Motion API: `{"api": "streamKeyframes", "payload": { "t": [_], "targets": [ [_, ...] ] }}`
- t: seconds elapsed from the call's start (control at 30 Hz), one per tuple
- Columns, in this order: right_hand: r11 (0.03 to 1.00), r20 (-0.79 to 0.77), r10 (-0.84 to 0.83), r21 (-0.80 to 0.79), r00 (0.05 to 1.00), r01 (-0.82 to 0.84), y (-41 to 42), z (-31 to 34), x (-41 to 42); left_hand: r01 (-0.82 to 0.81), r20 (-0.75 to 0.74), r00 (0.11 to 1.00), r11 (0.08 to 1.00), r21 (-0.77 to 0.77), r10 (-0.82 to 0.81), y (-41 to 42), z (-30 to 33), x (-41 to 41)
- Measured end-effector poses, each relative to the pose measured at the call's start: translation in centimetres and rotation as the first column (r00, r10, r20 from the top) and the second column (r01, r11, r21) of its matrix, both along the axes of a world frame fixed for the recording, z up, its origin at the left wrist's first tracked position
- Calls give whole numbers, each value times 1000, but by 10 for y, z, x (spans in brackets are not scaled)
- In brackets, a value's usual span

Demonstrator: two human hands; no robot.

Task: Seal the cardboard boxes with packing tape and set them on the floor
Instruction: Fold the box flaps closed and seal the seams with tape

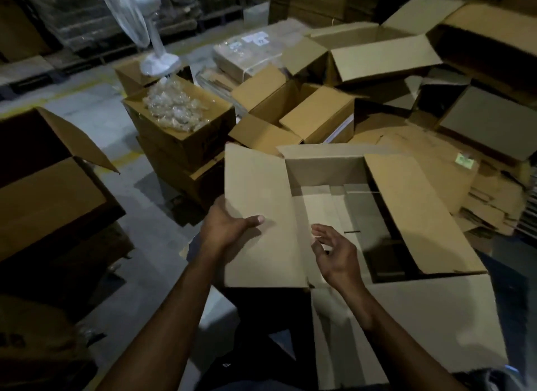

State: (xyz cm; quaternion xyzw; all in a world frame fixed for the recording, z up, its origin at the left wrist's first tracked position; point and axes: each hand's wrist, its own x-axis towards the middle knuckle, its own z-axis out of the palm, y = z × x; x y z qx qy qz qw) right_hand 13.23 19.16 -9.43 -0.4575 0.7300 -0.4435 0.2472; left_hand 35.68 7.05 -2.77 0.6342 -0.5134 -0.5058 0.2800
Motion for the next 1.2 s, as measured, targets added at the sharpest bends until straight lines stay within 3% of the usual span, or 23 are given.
{"api": "streamKeyframes", "payload": {
  "t": [0.1,0.2,0.27,0.4,0.47,0.53,0.6,0.67,0.73,0.8,0.9,1.0,1.1,1.13,1.2],
  "targets": [
    [998,-134,51,-26,990,-55,27,13,-24,144,31,990,983,-112,-141,21,38,-36],
    [998,-256,59,15,965,-57,56,18,-46,117,3,993,974,-192,-119,43,52,-89],
    [999,-240,9,32,971,-1,78,15,-58,9,-194,981,994,-108,-30,49,45,-118],
    [988,-119,-145,34,982,150,122,4,-76,-19,-352,936,998,-63,-4,62,32,-154],
    [978,-85,-195,51,977,200,136,3,-82,50,-468,884,997,59,-17,62,24,-164],
    [971,-97,-221,74,970,229,146,5,-87,239,-561,825,943,231,-71,61,12,-173],
    [965,-86,-240,89,967,247,150,5,-91,343,-425,879,906,247,-217,68,-8,-180],
    [957,-76,-259,114,963,266,156,3,-94,376,-216,912,921,100,-348,82,-29,-185],
    [937,-113,-300,149,947,315,165,0,-94,483,-119,868,875,-16,-482,96,-48,-186],
    [888,-135,-408,169,903,427,180,-10,-88,611,87,790,769,-187,-607,101,-71,-181],
    [733,-110,-651,168,751,660,204,-36,-69,772,309,630,532,-348,-713,98,-86,-171],
    [552,219,-834,353,506,756,214,-69,-52,888,407,436,311,-338,-803,88,-90,-167],
    [478,571,-813,543,114,690,214,-93,-51,910,413,388,273,-311,-824,78,-85,-162],
    [494,617,-786,588,40,641,215,-93,-49,907,435,383,243,-343,-815,74,-84,-161],
    [489,639,-769,580,7,651,211,-75,-45,892,505,350,117,-436,-789,64,-85,-158]
  ]
}}
